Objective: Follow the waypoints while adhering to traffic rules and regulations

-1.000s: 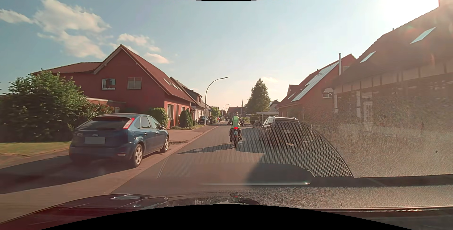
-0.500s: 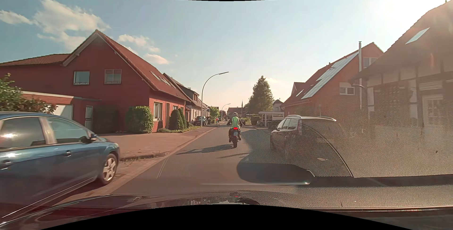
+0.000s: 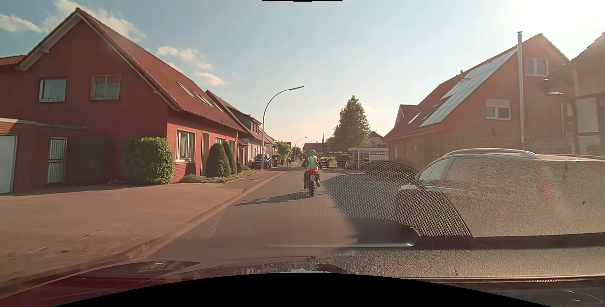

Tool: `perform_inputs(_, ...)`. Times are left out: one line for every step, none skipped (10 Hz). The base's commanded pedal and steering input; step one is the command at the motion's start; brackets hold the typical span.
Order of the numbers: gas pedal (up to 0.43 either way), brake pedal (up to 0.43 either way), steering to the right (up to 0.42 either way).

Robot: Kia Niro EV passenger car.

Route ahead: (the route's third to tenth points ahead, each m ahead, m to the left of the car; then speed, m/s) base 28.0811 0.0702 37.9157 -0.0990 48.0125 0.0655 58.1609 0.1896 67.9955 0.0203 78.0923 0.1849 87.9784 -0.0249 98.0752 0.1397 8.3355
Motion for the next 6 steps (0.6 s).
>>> perform_inputs(0.138,0.000,0.002)
perform_inputs(0.138,0.000,0.002)
perform_inputs(0.138,0.000,0.002)
perform_inputs(0.138,0.000,0.003)
perform_inputs(0.138,0.000,0.004)
perform_inputs(0.138,0.000,0.003)
